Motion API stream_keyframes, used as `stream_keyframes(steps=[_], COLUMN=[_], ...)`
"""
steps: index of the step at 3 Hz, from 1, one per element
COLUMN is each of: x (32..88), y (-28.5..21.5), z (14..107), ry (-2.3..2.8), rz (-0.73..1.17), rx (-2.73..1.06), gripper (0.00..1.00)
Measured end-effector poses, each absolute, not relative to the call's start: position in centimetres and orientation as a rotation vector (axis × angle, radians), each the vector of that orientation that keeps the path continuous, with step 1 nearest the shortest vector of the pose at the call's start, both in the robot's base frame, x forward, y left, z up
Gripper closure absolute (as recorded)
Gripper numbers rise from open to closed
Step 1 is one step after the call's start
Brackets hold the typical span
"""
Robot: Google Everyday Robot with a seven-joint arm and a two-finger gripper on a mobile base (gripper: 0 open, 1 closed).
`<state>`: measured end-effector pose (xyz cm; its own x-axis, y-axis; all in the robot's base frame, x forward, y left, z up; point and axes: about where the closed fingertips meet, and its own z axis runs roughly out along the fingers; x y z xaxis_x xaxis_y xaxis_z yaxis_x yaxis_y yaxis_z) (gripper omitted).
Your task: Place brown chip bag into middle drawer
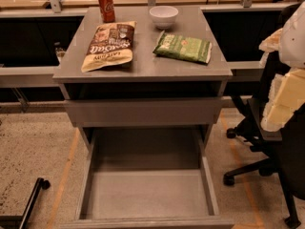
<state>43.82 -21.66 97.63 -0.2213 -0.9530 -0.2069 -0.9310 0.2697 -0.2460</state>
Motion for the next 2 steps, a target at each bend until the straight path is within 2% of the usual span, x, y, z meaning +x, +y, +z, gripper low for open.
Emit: stream_keyframes(steps=[1, 2], x=[43.9, 46.6], y=[-21.6, -20.3], z=[97.7, 97.4], ry=[2.226, 2.154], rz=[-0.100, 0.028], rx=[-1.723, -1.695], gripper=[0.00, 0.00])
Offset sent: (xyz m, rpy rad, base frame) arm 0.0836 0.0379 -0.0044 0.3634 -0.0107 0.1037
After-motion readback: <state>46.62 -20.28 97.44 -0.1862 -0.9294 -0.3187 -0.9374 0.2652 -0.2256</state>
